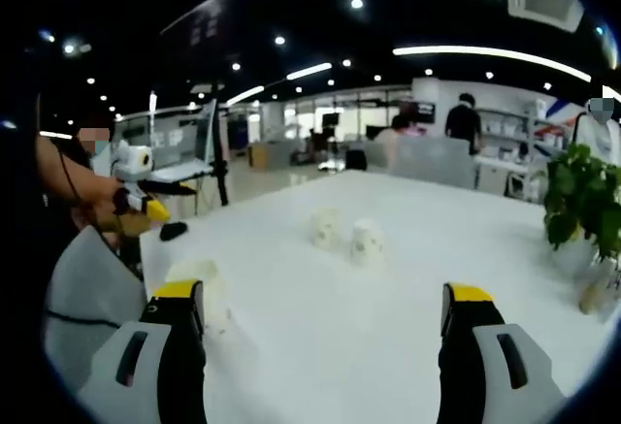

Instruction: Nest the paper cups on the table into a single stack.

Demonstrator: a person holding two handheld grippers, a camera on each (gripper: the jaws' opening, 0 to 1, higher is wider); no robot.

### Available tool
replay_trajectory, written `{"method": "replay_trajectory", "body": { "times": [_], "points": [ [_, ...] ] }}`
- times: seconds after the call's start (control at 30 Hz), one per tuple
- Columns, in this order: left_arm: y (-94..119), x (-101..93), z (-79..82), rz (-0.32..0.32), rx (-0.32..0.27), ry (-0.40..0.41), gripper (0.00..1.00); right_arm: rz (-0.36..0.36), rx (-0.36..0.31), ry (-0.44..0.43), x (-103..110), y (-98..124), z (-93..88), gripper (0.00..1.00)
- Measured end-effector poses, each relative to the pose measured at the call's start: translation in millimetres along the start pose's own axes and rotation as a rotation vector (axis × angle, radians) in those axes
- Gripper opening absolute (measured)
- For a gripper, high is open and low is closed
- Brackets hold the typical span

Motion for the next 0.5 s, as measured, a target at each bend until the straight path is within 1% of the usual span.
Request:
{"method": "replay_trajectory", "body": {
  "times": [0.07,0.13,0.27,0.37,0.4,0.43,0.5],
  "points": [
    [-4,-2.3,0.9,-0.009,0.005,-0.005,0.98,0.005,0.002,0.002,2,0,-0.8,1.00],
    [-6,1.8,1.9,0.013,0.006,-0.028,0.98,0.008,0.005,0.012,4,-1,-1.9,1.00],
    [-13,5.2,5.6,0.007,0.006,-0.002,0.98,0.015,0.017,0.021,3,-4,-3.4,1.00],
    [-21,5.8,12.5,-0.018,-0.012,0.034,0.98,0.018,0.013,0.023,2,-5,-1.1,1.00],
    [-25,7.6,14.3,-0.014,-0.014,0.030,0.98,0.013,0.008,0.025,1,-5,0.0,1.00],
    [-29,10.5,16.2,-0.002,-0.010,0.007,0.98,0.015,0.008,0.023,0,-6,0.1,1.00],
    [-36,12.3,20.0,-0.004,-0.008,0.008,0.98,0.020,0.013,0.016,-1,-9,0.1,1.00]
  ]
}}
Point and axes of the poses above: the point that each gripper's makers call its tool centre point, and the gripper's own axes: y roughly backward along the fingers, x roughly to its left, z roughly out of its top, the point moved 1 cm from there along y, roughly backward along the fingers, and after that the axes turned 12 degrees about x, right-handed, at the moved point
